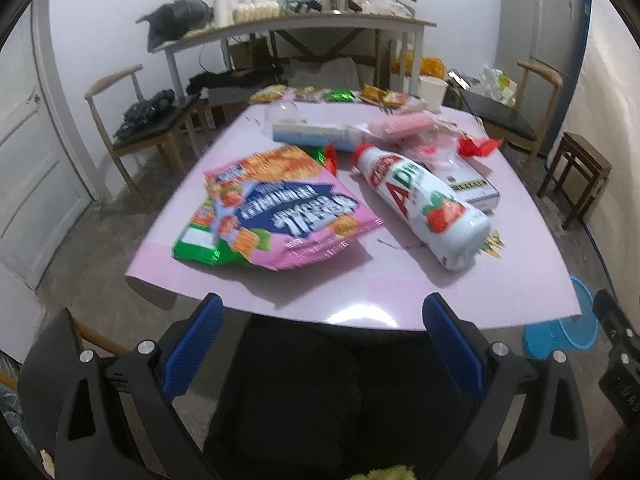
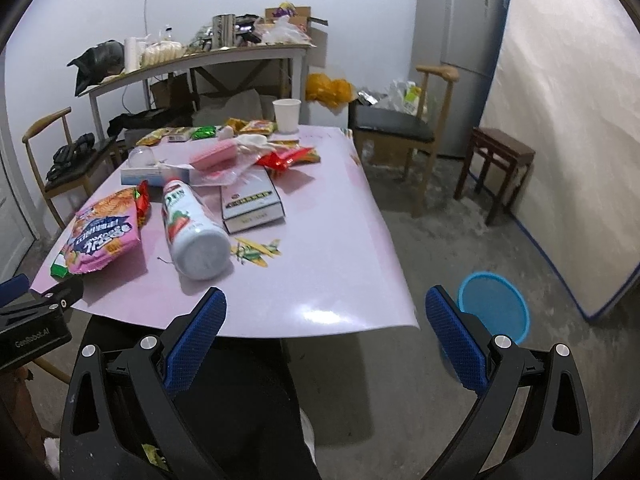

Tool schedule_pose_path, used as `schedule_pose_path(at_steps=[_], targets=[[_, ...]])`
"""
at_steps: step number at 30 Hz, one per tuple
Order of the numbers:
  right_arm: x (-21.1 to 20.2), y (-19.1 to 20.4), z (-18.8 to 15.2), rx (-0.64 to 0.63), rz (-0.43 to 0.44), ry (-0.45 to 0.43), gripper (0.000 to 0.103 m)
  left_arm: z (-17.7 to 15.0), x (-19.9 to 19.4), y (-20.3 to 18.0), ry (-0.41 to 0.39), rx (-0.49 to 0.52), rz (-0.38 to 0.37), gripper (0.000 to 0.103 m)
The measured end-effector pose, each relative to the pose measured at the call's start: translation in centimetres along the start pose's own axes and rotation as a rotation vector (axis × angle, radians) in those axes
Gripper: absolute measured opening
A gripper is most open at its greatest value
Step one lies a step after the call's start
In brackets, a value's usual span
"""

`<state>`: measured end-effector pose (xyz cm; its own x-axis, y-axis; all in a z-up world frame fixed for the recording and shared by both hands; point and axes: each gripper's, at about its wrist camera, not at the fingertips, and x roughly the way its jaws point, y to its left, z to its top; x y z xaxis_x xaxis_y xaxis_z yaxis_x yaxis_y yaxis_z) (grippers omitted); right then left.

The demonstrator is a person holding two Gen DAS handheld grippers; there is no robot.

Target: Collect trash

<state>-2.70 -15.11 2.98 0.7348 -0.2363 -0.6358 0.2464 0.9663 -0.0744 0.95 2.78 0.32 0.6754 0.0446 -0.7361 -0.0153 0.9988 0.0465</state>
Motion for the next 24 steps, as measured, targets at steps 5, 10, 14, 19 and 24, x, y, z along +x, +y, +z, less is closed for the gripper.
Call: schedule_pose_path(at_steps=[5, 10, 14, 19, 24], targets=[[0.5, 1.0, 0.3, -0.021, 0.005, -0.006, 0.096, 0.2, 0.7, 1.4, -0.018, -0.008, 0.035, 0.097], [1.5, 2.3, 0.5, -0.056, -0.019, 0.000, 0.096, 0.0, 1.9, 2.4, 0.020, -0.009, 0.025, 0.097], [1.9, 3.2, 0.9, -0.070, -0.011, -0.006, 0.096, -0.4, 2.7, 3.3, 0.029, -0.036, 0.008, 0.097], [2.9, 4.1, 0.7, -0.079, 0.073, -0.014, 0.096, -0.4, 3.2, 4.5, -0.019, -0.043, -0.046, 0.097], [4.6, 4.7, 1.2, -0.066, 0.176, 0.013, 0.096, 0.2, 4.3, 5.5, -0.024, -0.026, -0.088, 0.097]])
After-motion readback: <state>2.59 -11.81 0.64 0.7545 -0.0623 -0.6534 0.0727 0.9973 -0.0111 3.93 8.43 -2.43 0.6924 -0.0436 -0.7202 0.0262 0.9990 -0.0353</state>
